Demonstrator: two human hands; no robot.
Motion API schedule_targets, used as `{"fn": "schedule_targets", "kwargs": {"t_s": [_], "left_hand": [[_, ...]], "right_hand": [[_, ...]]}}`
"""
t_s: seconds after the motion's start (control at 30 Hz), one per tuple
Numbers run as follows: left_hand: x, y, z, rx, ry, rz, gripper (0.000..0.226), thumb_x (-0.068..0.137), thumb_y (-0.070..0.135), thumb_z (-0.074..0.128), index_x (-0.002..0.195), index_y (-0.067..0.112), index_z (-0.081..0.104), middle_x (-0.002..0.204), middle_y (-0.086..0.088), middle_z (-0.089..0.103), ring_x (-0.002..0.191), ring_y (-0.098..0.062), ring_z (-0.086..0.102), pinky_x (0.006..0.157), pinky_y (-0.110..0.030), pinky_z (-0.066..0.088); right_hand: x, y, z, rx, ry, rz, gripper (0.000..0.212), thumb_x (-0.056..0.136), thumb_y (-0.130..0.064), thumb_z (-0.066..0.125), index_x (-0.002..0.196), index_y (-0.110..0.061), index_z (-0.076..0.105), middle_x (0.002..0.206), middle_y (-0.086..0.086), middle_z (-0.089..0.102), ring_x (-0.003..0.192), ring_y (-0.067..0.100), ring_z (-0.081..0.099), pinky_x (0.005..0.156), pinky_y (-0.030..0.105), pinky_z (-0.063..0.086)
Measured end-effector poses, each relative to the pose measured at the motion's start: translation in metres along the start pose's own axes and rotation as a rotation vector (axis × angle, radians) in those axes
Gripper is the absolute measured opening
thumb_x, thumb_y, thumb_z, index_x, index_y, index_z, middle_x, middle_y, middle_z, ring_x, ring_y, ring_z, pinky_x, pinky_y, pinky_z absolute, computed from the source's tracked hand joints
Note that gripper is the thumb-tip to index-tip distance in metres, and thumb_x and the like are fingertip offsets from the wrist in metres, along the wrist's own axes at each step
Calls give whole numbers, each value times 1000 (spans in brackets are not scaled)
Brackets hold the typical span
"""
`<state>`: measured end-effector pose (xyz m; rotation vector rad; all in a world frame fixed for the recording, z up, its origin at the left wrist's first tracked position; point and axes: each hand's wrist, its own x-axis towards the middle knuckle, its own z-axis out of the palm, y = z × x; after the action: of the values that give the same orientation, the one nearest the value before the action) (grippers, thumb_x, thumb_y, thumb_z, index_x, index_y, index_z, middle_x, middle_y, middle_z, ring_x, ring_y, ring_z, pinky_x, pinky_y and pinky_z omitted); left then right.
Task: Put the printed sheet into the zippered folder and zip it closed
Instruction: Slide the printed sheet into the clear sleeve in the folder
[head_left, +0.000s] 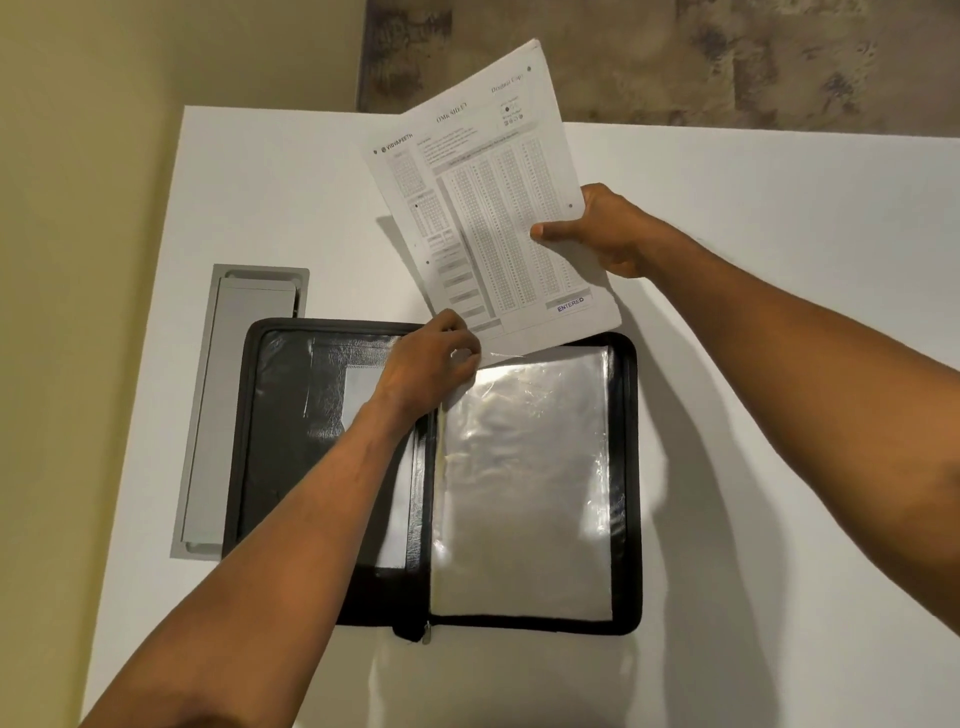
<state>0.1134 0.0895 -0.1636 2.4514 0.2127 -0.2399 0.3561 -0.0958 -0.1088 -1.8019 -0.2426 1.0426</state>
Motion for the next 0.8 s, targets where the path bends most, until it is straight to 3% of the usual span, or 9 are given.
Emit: {"fn": "schedule_targets", "kwargs": {"t_s": [0.1,0.23,0.3,0.4,0.5,0.57,0.63,0.7,0.8], "left_hand": [[2,5,-1,-49,21,-31,10,91,34,65,92,28,74,102,20,53,75,-1,57,67,-23,45],[4,9,0,-56,32,-71,8,91,35,65,92,31,71,106,18,54,74,9,56,63,-17,37],[4,12,3,-50,8,-53,11,92,37,65,97,29,70,109,17,57,73,3,58,65,-23,43],[3,21,8,48,-66,18,19,92,40,67,105,26,68,111,11,62,87,-16,65,72,-33,50],[5,33,12,105,-108,14,20,90,42,70,102,26,68,104,9,65,91,-20,67,73,-33,49],[9,41,15,121,-136,-6,19,91,43,68,100,26,71,105,9,65,94,-19,67,76,-33,49],[12,52,17,125,-156,-19,20,93,41,66,101,25,75,110,8,65,96,-21,67,79,-35,51],[14,65,19,123,-152,-22,21,94,41,66,104,25,74,111,7,66,98,-23,67,82,-36,52],[15,86,26,100,-114,-26,23,97,40,64,111,24,72,110,4,69,103,-24,67,86,-40,53]], "right_hand": [[7,9,3,44,-6,19,38,89,-12,80,126,-9,71,118,4,77,107,21,75,97,38,61],[11,19,3,111,-12,43,26,90,-7,77,115,-14,73,104,-5,81,100,14,77,82,24,62],[10,23,2,130,-38,62,25,92,-4,75,115,-13,73,100,-7,82,93,9,78,75,18,60],[5,25,0,104,-61,86,20,93,-8,75,110,-19,74,97,-11,82,88,5,78,70,15,59],[1,26,-2,70,-73,100,18,93,-11,75,106,-23,74,94,-15,81,84,1,77,65,13,57],[1,28,-1,57,-72,95,18,94,-12,75,108,-22,73,95,-14,81,85,2,77,67,14,58],[0,27,1,60,-66,93,30,94,-12,74,124,-14,71,109,-7,79,97,10,76,78,20,59],[-1,27,4,108,-55,96,38,94,-8,73,132,-8,66,114,-4,76,100,8,74,80,18,58],[-3,27,6,157,-34,102,21,94,-6,73,115,-9,70,90,-14,80,79,-3,74,60,6,52]]}}
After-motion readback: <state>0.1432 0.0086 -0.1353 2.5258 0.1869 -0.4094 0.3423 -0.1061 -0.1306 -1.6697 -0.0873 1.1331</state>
